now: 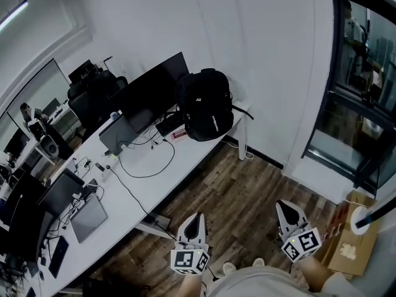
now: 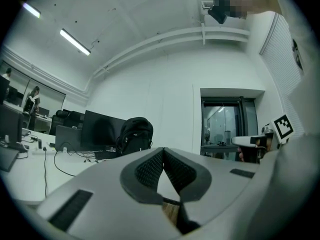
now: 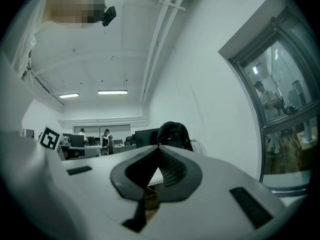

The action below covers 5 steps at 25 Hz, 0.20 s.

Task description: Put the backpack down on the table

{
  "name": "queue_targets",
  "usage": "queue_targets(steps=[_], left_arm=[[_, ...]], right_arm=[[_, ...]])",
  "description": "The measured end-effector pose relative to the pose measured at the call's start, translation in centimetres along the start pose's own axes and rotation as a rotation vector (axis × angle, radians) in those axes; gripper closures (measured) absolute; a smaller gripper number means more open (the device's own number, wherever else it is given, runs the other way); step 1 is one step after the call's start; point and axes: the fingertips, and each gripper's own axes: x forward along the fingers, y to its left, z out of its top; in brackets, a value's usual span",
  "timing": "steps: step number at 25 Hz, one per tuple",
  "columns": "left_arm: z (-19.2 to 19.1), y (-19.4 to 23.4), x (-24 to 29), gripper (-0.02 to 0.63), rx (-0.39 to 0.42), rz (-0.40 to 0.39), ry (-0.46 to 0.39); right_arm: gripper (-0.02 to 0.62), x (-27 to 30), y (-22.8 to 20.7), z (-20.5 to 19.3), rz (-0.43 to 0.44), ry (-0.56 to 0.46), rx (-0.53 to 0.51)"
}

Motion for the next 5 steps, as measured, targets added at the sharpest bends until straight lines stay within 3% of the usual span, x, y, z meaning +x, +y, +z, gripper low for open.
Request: queue_targets(steps=[5], left_arm=[[-0.63, -0.27, 0.52, 0.598, 0.009, -0.026, -0.007]], right_arm=[[0.581, 0.12, -0.61, -0.19, -0.014, 0.000, 0.013]])
